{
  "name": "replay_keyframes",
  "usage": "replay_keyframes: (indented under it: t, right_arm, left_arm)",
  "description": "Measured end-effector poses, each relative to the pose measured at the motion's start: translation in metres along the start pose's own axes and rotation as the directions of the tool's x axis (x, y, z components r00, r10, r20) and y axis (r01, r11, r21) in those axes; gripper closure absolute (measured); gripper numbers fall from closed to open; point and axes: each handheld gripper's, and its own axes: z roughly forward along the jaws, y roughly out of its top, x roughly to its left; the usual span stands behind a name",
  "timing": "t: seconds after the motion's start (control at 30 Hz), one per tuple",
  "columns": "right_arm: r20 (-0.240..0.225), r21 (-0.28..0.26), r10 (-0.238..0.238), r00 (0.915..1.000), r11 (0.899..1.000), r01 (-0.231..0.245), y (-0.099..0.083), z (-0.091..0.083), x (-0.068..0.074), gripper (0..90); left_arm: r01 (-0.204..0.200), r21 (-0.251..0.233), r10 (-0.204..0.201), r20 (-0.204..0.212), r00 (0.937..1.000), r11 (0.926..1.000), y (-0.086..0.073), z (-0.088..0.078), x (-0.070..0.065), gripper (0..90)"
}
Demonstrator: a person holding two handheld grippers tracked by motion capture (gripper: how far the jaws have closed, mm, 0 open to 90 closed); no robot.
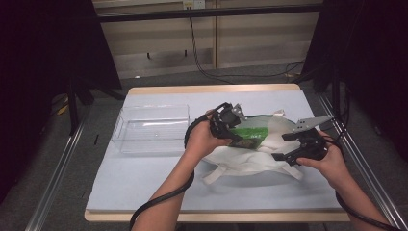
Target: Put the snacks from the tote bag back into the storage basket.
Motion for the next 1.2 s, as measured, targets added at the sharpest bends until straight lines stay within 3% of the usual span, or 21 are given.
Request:
replay_keyframes:
  t: [0.23, 0.4, 0.63, 0.67, 0.87, 0.9, 0.93, 0.97, 1.0, 1.03, 1.1, 1.2]
  right_arm:
    - [-0.003, 0.003, 0.001, 1.0000, 1.000, -0.001, -0.001, -0.001, 0.000, 11.7]
    - [-0.005, 0.001, 0.003, 1.0000, 1.000, -0.003, -0.002, -0.002, -0.001, 11.7]
    - [-0.012, -0.001, 0.002, 0.9999, 1.000, -0.002, -0.002, -0.002, -0.002, 11.7]
    - [-0.010, -0.001, 0.003, 1.0000, 1.000, -0.003, -0.002, -0.002, -0.002, 11.7]
    - [-0.010, -0.004, 0.001, 0.9999, 1.000, -0.001, -0.004, -0.002, -0.001, 11.8]
    - [-0.012, -0.005, 0.004, 0.9999, 1.000, -0.004, -0.005, -0.002, -0.001, 11.8]
    - [-0.016, -0.005, 0.007, 0.9999, 1.000, -0.007, -0.005, -0.002, -0.001, 11.8]
    - [-0.014, -0.005, 0.007, 0.9999, 1.000, -0.007, -0.005, -0.001, -0.001, 11.7]
    - [-0.013, -0.006, 0.005, 0.9999, 1.000, -0.005, -0.006, -0.001, 0.000, 11.7]
    - [-0.013, -0.007, 0.005, 0.9999, 1.000, -0.005, -0.006, 0.000, 0.000, 11.8]
    - [-0.021, -0.005, 0.005, 0.9998, 1.000, -0.006, -0.006, 0.000, 0.001, 11.7]
    - [-0.023, -0.003, 0.003, 0.9997, 1.000, -0.003, -0.005, 0.002, 0.002, 11.3]
  left_arm:
    - [-0.009, 0.027, 0.009, 0.007, 0.9999, 0.9996, 0.006, 0.003, 0.003, 63.2]
    - [-0.056, 0.081, 0.055, 0.009, 0.9984, 0.9952, 0.015, 0.009, 0.003, 58.4]
    - [-0.122, 0.178, 0.114, 0.052, 0.9921, 0.9764, 0.023, 0.025, 0.001, 65.4]
    - [-0.120, 0.177, 0.113, 0.052, 0.9923, 0.9768, 0.023, 0.025, 0.000, 66.9]
    - [-0.164, 0.230, 0.154, 0.060, 0.9863, 0.9594, 0.027, 0.019, 0.000, 70.4]
    - [-0.142, 0.222, 0.135, 0.047, 0.9897, 0.9647, 0.027, 0.018, -0.001, 70.6]
    - [-0.162, 0.239, 0.153, 0.053, 0.9867, 0.9576, 0.028, 0.015, 0.000, 70.8]
    - [-0.157, 0.230, 0.149, 0.049, 0.9876, 0.9604, 0.027, 0.014, -0.001, 70.9]
    - [-0.160, 0.242, 0.153, 0.046, 0.9871, 0.9571, 0.028, 0.012, -0.001, 71.0]
    - [-0.148, 0.229, 0.142, 0.043, 0.9889, 0.9620, 0.027, 0.012, -0.002, 71.1]
    - [-0.162, 0.243, 0.154, 0.052, 0.9867, 0.9565, 0.027, 0.008, 0.000, 71.2]
    - [-0.140, 0.221, 0.132, 0.054, 0.9899, 0.9651, 0.026, 0.003, 0.002, 71.2]
